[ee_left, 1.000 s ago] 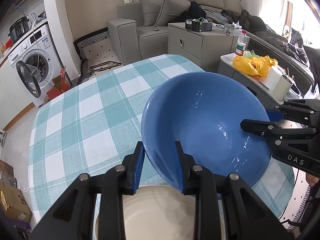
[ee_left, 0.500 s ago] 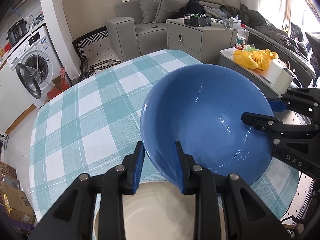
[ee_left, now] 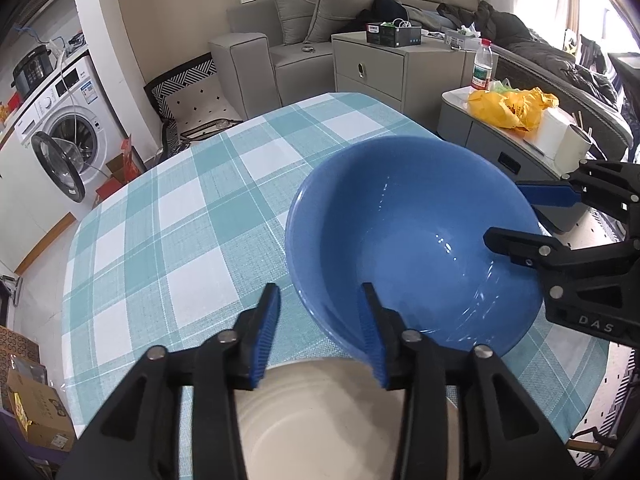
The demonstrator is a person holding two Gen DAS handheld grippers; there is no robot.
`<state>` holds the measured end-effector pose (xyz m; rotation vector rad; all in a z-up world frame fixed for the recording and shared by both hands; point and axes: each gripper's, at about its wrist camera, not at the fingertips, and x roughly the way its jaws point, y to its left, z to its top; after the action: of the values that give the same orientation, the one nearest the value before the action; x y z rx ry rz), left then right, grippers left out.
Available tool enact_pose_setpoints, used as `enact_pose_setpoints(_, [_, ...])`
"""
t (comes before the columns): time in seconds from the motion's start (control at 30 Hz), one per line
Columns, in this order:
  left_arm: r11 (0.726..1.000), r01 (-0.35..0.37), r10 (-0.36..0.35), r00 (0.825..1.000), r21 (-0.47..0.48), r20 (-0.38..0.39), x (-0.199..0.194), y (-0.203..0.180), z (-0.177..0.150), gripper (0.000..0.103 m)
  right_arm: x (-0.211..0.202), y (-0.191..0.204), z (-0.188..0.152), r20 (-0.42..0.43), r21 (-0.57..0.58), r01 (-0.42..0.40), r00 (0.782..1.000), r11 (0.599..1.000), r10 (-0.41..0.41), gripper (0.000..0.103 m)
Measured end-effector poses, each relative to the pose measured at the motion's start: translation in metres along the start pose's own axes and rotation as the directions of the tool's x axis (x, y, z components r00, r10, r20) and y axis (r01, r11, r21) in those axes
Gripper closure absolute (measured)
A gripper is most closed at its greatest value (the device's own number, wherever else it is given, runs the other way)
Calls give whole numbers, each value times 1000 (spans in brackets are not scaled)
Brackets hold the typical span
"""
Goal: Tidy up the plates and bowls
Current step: 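Lower the blue bowl into the light-blue bowl and open both grippers, then close both grippers on the rim of the nested blue bowls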
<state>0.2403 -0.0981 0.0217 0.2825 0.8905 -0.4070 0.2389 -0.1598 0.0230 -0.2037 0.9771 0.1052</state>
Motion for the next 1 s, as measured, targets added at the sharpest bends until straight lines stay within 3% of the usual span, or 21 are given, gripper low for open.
enact_pose_setpoints(0.07, [1000, 4, -4, 1000, -5, 6, -1, 2, 0, 52, -1, -3, -1, 5, 13, -13, 1000, 1000, 13, 50])
enact_pose_setpoints(0.13, [1000, 7, -7, 1000, -12, 10, -3, 3, -1, 48, -2, -5, -1, 12, 21, -17, 1000, 1000, 17, 33])
enact_pose_setpoints(0.2, [1000, 19, -19, 1000, -20, 10, -4, 5, -1, 47, -6, -8, -1, 32, 39, -34, 999, 999, 33, 27])
enact_pose_setpoints(0.5, [995, 56, -55, 998, -86, 15, -7, 17, -4, 40, -11, -18, -2, 61, 91, -64, 996, 994, 58, 19])
enact_pose_setpoints(0.57, [993, 66, -65, 998, -96, 13, -7, 18, -5, 33, -10, -20, -3, 66, 102, -73, 996, 992, 66, 18])
enact_pose_setpoints(0.6, [993, 64, -63, 998, -103, 14, -7, 19, -6, 21, -10, -22, -3, 68, 111, -78, 995, 991, 70, 17])
enact_pose_setpoints(0.63, [992, 62, -59, 998, -110, 22, -7, 19, -6, 16, -9, -23, -4, 69, 119, -84, 995, 989, 76, 14])
enact_pose_setpoints(0.8, [984, 96, -93, 995, -152, 32, -4, 24, -7, 12, -4, -30, -8, 73, 162, -113, 992, 980, 102, 5])
enact_pose_setpoints(0.83, [981, 103, -99, 995, -163, 28, -2, 26, -7, 0, -3, -32, -9, 75, 175, -128, 990, 976, 117, 3])
enact_pose_setpoints(1.0, [971, 125, -122, 992, -202, 28, 5, 29, -11, 0, 5, -38, -14, 75, 226, -184, 982, 957, 171, 1])
